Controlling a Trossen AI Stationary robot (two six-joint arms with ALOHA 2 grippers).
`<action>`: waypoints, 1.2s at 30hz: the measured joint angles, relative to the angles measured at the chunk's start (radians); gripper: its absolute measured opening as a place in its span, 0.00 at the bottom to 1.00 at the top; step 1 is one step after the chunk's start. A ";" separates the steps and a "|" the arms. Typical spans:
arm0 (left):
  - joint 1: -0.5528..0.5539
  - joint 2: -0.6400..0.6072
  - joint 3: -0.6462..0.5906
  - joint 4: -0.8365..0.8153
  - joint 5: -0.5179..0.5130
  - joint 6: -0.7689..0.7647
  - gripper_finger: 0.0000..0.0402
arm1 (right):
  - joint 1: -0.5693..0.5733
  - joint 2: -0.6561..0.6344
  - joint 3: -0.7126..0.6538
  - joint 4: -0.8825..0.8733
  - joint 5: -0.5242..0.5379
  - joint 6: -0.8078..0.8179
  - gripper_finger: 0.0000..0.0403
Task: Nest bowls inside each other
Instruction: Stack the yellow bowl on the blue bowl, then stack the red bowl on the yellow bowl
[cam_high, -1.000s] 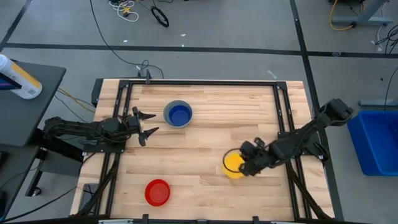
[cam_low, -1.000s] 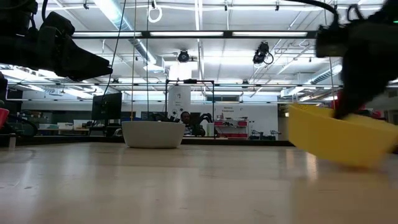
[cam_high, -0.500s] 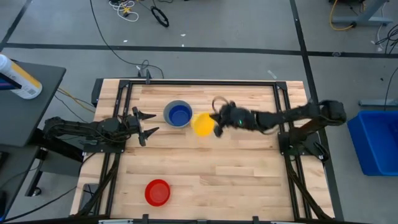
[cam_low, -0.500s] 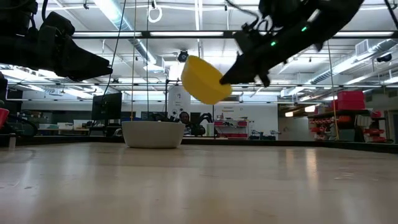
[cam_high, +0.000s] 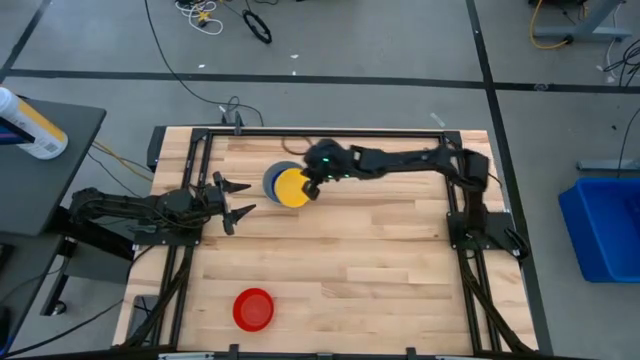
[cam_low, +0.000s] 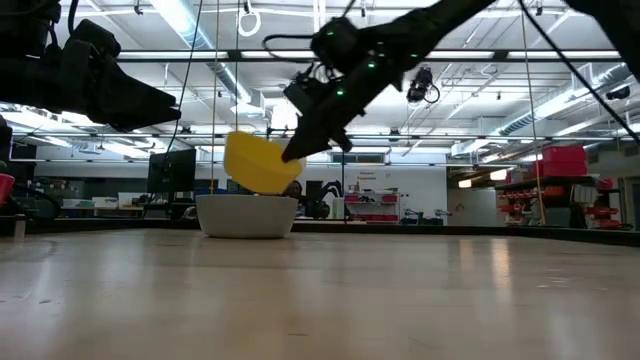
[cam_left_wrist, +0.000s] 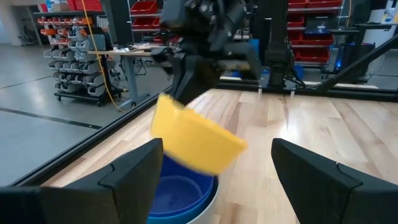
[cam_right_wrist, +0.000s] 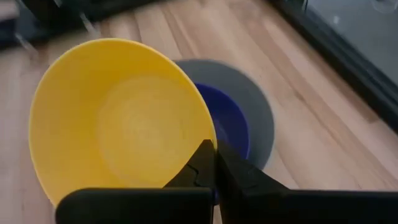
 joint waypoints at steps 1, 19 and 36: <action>0.000 0.000 0.000 0.000 0.001 0.000 0.76 | -0.001 0.029 0.054 -0.057 0.000 -0.005 0.00; 0.000 0.000 0.000 -0.002 0.003 -0.004 0.76 | -0.060 0.316 0.486 -0.543 -0.128 -0.061 0.00; 0.000 0.000 0.000 -0.002 0.003 -0.005 0.76 | -0.060 0.316 0.487 -0.550 -0.109 -0.072 0.44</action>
